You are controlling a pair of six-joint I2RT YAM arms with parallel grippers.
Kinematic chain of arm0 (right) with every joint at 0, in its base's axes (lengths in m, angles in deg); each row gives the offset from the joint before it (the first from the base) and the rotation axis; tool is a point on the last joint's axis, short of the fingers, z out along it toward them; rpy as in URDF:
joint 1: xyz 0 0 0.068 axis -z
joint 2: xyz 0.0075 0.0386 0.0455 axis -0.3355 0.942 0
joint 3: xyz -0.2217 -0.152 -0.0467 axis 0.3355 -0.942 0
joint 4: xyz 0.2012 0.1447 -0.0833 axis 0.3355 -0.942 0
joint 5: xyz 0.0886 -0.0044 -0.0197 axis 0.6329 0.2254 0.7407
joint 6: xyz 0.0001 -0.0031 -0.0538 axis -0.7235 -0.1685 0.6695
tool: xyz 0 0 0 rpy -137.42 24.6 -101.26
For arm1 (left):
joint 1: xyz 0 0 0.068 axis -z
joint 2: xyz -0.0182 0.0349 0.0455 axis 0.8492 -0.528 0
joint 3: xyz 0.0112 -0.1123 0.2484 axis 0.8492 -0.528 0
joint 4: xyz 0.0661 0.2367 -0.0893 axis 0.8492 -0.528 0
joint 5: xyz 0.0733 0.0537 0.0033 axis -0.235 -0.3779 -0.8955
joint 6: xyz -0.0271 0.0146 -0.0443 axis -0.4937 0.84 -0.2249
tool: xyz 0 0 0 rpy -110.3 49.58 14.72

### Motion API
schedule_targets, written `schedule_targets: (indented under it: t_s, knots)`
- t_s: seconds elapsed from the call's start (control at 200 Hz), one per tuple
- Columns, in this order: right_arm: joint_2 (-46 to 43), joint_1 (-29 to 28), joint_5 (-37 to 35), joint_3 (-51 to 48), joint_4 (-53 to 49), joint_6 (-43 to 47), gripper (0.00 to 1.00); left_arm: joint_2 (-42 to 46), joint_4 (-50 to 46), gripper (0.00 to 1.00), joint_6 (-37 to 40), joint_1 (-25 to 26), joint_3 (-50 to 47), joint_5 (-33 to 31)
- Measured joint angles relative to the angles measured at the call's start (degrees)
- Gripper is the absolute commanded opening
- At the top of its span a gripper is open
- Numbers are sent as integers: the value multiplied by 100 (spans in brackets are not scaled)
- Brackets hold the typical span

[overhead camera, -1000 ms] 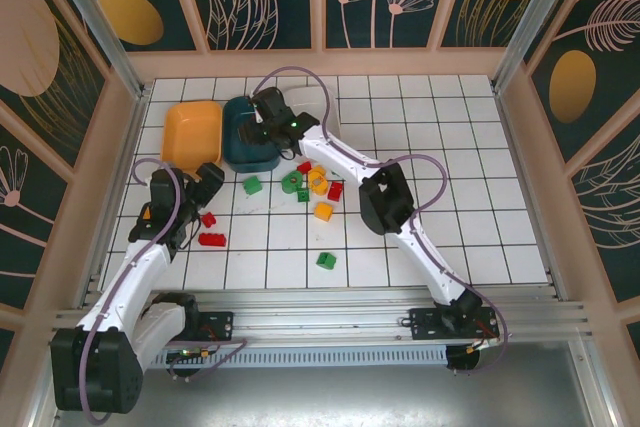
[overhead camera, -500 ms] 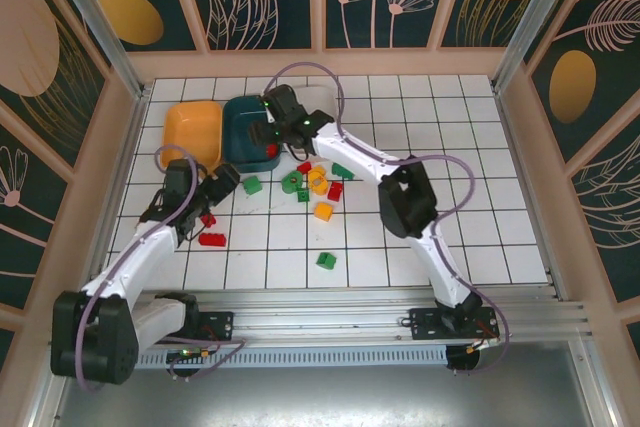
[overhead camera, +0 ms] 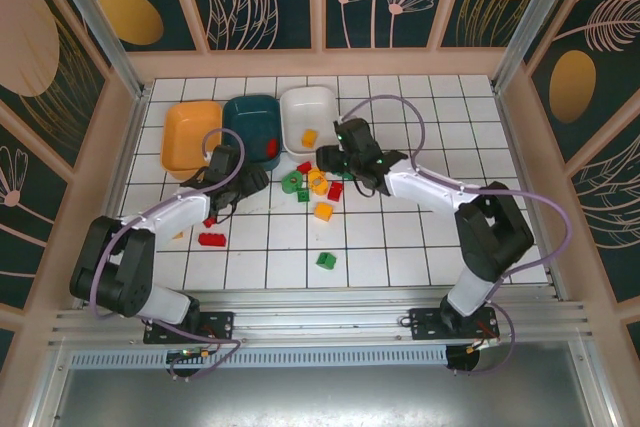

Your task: Sort the legos into containers by color

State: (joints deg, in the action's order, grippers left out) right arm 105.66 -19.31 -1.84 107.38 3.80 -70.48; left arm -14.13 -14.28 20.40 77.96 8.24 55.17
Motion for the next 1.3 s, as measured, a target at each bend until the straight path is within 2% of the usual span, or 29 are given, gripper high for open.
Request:
schedule_targets:
  t_s: [0.16,0.365,0.545,0.661,0.781,0.916,1.011,1.146,1.226,1.301]
  knots:
    - [-343,83,24,-704,96,-118,70,-457,13,80,216,0,201,-120]
    - [-573,466,229,-1027,382,-162,70,-1091,162,75,378,55,387,-4]
    - [-660,520,361,-1095,544,-157,69,-1427,275,60,498,61,533,2]
    - [-671,533,374,-1102,560,-136,69,-1462,323,42,533,59,553,-57]
    - [-787,573,402,-1150,557,-111,68,-1432,393,28,605,55,529,70]
    - [-973,629,431,-1154,560,-94,69,-911,398,21,584,87,203,398]
    - [-1086,678,435,-1178,612,-96,68,-66,227,20,584,98,-31,553]
    - [-1182,699,435,-1368,776,-114,68,999,-22,16,584,48,79,407]
    - [-1204,699,446,-1504,820,-122,68,1163,-111,15,575,-256,341,413]
    - [-1207,699,514,-1558,815,-160,68,992,-101,14,533,-844,588,479]
